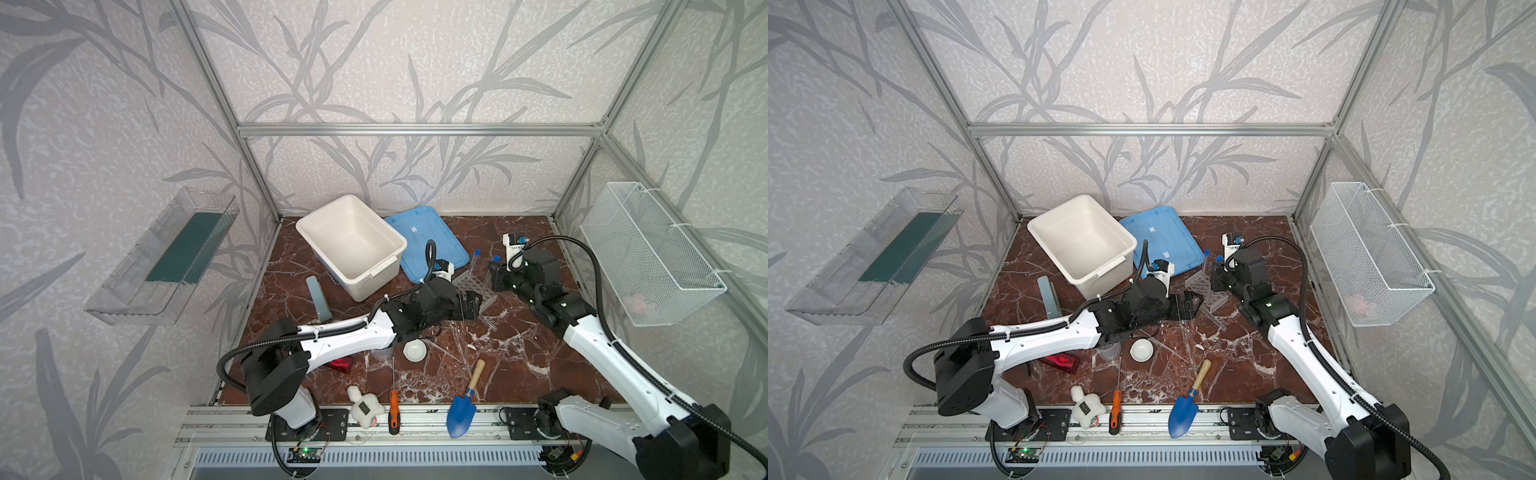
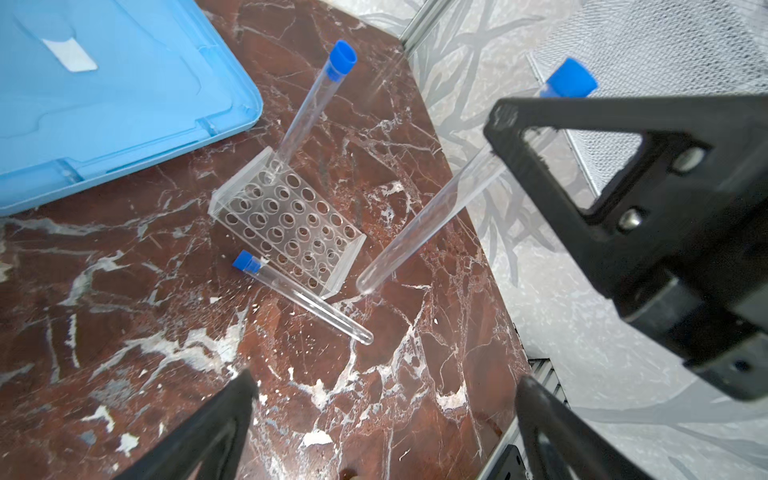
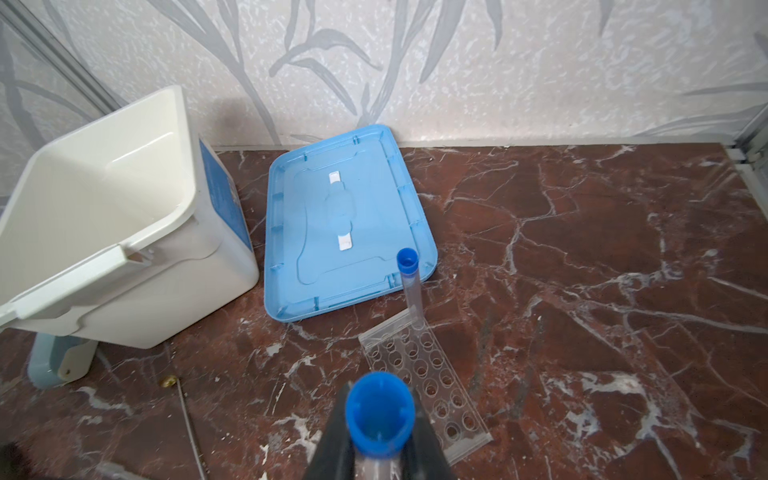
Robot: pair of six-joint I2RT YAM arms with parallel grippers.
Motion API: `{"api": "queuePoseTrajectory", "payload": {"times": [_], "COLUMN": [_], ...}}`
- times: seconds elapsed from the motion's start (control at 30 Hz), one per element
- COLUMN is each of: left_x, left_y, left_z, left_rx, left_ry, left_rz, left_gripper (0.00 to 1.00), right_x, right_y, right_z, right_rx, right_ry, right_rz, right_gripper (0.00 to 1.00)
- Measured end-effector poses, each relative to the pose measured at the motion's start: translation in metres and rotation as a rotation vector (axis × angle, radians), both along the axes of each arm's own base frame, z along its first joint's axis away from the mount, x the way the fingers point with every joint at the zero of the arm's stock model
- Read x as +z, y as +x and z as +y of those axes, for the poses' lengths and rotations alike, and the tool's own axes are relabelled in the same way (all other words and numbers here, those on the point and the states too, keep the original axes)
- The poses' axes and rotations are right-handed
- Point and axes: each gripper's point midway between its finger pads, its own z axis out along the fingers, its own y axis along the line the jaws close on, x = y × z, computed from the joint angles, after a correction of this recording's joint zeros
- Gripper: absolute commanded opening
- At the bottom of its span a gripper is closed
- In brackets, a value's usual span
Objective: Organize the chemistry lab equipment
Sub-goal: 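Carry the test tube with the right gripper over the clear rack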
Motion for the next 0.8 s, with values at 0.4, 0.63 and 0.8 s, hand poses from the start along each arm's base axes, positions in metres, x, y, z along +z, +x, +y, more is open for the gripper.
{"api": "queuePoseTrajectory", "payload": {"times": [0.4,0.63,0.8], "left_x": [-0.061,-0.072,-0.08], "left_y": [0.022,0.034,0.036], "left_z": [0.003,-0.003,-0.013], "left_rx": [0.023,0.009,-0.027], "left_ry": [0.121,0.14,0.131], "left_rz": [0.098,0.103,0.086], "left_gripper": [0.99,0.99,0.99], "right_x": [-0.028,-0.053,-0.059], "right_y": [0.052,0.067,0.075], "right_z": [-0.019,-0.01,-0.007], "right_rx": [-0.103,-0.068,-0.057], "right_ry": [-0.056,-0.082,-0.09], "right_rz": [-0.058,-0.038,-0.051], "right_gripper": [0.17,0.17,0.17]}}
